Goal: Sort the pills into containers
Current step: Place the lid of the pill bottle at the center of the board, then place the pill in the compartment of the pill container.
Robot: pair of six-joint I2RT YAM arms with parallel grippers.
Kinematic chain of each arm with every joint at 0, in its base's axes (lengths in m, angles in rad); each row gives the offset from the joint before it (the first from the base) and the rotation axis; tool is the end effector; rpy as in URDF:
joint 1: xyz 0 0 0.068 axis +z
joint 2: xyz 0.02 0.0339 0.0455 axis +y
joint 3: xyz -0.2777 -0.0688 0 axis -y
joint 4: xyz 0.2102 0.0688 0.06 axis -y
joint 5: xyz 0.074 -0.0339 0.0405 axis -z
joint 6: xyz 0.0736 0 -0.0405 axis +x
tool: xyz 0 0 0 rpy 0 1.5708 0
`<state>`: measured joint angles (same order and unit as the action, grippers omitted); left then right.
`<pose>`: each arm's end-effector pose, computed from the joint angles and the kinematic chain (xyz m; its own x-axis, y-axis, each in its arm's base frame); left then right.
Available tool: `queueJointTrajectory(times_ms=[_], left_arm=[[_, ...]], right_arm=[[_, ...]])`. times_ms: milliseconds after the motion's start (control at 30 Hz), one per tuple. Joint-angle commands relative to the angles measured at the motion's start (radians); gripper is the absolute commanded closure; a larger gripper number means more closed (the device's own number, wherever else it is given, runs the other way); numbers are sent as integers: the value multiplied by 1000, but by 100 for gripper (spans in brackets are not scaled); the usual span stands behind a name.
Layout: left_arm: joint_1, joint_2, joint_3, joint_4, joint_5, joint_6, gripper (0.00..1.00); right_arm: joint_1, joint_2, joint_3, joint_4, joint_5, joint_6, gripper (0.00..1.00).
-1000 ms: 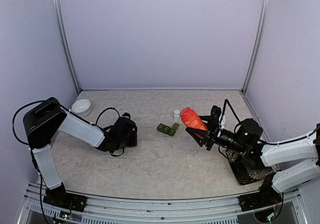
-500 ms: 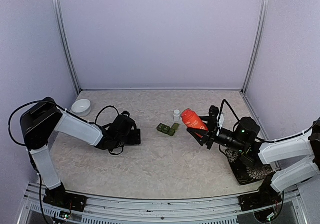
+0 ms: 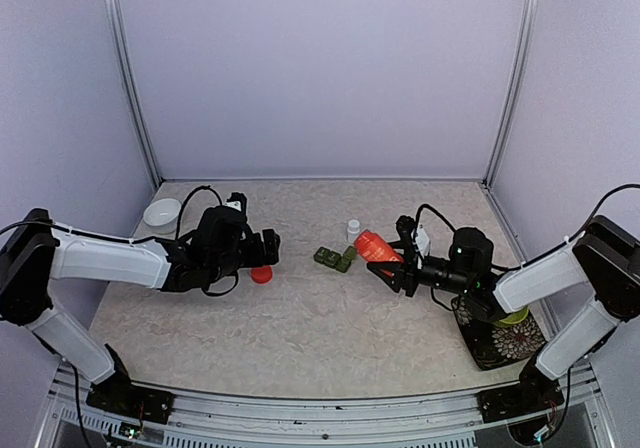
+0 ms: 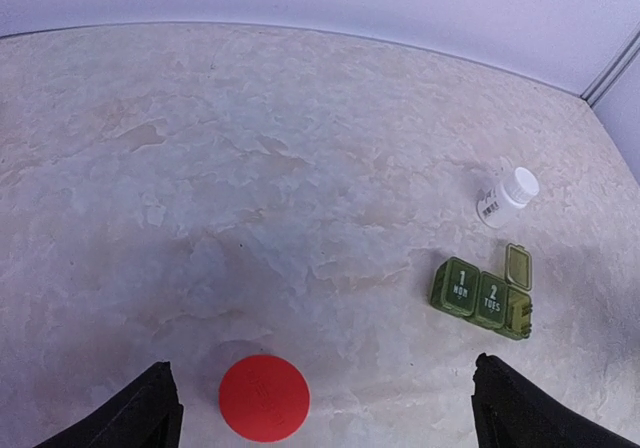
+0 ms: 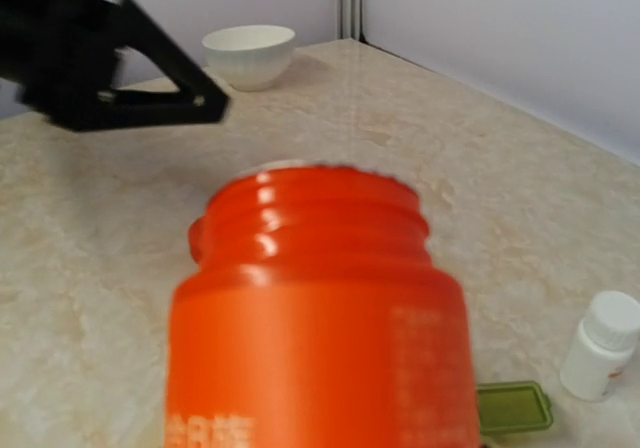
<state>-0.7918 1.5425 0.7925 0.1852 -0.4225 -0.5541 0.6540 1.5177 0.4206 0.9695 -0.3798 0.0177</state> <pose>0.2505 -0.2108 0.2162 -0.5333 -0.1430 -0.8338 0.1471 0.9549 -0.2578 0.2181 0.2016 0.2130 -0.1161 -0.0683 -0.9909 -0.8549 0.5147 0.0647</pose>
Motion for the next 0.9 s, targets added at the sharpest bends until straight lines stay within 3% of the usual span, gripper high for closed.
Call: queueJointTrajectory(times_ms=[0,400,867], left_arm=[[-24,-57,-25,-26,5,-2,1],[-40,-74,-39,-10,5,-2,1],[-46,-78,-49,-5,5,-8,1]], right_arm=[[-22,54,85,-71,-12,-23,81],[-37,150,220,-274,25,-46,82],[-39,267,275,-308,6,-26,82]])
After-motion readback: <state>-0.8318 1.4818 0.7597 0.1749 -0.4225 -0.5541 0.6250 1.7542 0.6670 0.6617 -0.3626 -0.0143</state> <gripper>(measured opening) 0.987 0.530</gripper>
